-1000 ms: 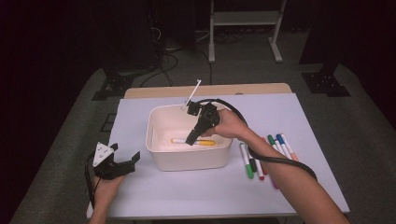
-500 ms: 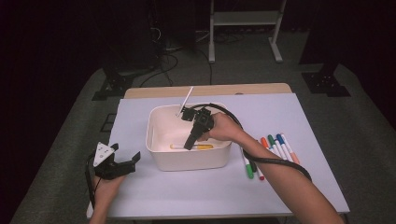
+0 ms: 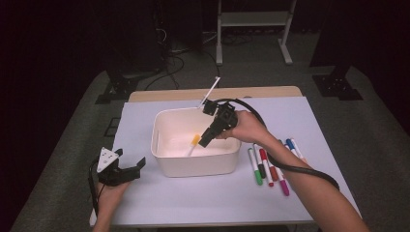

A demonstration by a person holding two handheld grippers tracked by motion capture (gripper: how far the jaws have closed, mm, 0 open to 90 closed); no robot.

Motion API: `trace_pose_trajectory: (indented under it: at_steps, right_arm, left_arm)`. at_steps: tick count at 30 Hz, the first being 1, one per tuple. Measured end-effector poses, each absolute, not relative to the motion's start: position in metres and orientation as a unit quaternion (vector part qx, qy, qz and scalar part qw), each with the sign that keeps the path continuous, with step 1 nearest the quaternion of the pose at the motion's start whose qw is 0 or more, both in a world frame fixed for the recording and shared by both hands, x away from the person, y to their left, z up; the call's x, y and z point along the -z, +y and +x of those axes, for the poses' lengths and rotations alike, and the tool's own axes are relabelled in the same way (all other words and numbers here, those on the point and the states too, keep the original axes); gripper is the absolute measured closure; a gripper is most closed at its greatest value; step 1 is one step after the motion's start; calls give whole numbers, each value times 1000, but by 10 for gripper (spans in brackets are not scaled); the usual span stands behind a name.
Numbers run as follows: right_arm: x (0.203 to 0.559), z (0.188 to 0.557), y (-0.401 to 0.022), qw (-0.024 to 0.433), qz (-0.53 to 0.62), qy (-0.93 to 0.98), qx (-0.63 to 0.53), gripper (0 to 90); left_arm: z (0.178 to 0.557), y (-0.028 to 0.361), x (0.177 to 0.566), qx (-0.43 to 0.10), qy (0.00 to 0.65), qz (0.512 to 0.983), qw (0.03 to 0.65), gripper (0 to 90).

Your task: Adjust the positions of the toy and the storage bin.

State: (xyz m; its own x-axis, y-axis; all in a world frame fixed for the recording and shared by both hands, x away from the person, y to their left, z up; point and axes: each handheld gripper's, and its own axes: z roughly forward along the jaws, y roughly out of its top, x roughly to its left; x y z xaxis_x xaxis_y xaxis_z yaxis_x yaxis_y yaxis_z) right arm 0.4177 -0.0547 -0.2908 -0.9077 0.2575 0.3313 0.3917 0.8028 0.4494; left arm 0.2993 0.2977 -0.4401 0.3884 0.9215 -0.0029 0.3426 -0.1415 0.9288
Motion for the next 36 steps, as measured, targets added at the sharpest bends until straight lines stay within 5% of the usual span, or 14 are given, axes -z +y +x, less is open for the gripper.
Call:
trace_pose_trajectory:
  at_steps: [18,36]
  right_arm:
    - [265,392,-185,89,-252,-902,340,530]
    - [346,374,-312,76,-383,-850,354,487]
  left_arm:
    - [299,298,441,-308,462,690,464,27]
    - [299,297,441,-309,462,692,459,27]
